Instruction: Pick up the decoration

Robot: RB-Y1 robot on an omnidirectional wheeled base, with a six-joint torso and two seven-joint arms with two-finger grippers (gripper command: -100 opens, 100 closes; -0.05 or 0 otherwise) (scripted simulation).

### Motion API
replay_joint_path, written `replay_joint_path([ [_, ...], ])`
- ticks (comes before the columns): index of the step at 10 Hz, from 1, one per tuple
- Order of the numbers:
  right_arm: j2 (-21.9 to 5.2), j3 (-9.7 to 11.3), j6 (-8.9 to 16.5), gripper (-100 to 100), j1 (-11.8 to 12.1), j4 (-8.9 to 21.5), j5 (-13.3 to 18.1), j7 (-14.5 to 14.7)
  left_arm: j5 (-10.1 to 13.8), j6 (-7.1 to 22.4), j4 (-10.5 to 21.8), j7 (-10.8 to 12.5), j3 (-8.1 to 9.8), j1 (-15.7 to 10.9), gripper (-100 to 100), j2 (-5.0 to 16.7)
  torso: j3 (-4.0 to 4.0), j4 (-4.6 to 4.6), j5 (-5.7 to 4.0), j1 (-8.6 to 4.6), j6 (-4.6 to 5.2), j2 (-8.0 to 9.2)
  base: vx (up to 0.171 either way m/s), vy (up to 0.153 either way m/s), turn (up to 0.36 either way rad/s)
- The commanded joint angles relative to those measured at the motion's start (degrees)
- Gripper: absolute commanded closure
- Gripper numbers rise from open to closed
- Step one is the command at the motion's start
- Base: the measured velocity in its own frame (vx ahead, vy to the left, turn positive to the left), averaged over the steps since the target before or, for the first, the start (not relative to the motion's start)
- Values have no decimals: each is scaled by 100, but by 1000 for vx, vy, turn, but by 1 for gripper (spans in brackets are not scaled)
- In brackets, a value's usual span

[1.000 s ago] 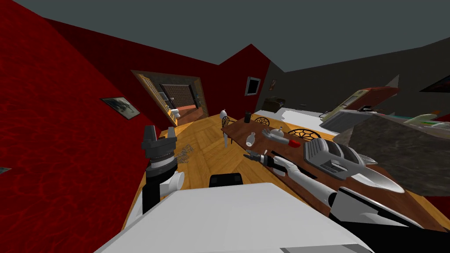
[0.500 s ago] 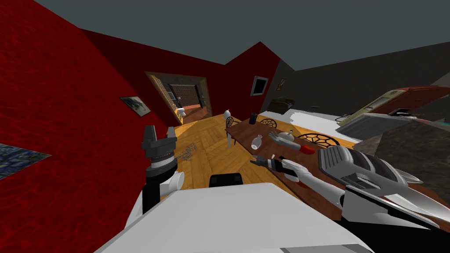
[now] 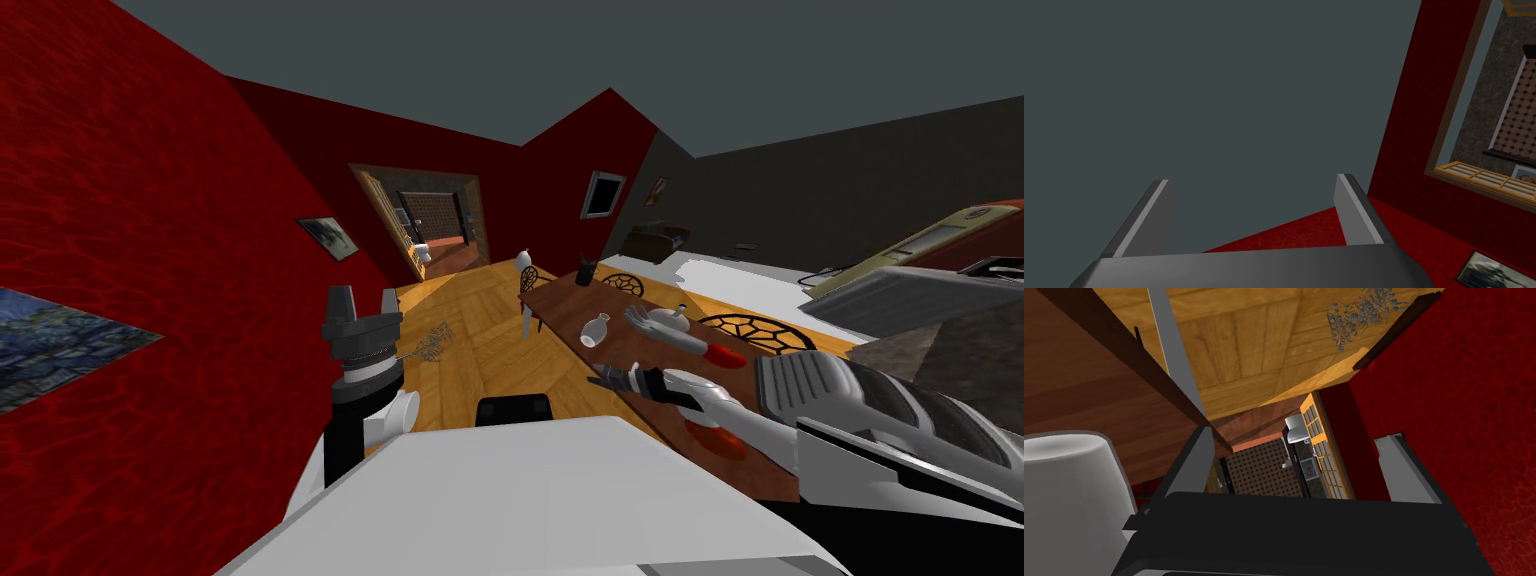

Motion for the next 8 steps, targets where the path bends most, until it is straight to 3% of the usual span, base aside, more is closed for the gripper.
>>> replay_joint_path([
  [1,-152,-3,109,-100,133,-178,-21,-33,0,0,0,0,0,0,0,0,0,0,0,0,0,0,12,-3,-17],
  [3,-488,345,144,-100,196,404,94,31,0,0,0,0,0,-1,0,0,5,2,1,-1,-2,7,29,-13,173],
  [6,-490,345,144,-100,196,404,94,31,0,0,0,0,0,0,0,0,4,2,-2,-7,1,7,18,-21,4],
  [7,-642,508,173,-100,240,672,144,61,0,0,0,0,0,0,0,0,7,3,-1,0,0,12,12,-25,124],
  [8,-642,508,173,-100,240,672,144,61,0,0,0,0,0,-1,0,0,6,3,0,-6,-2,10,17,-35,69],
])
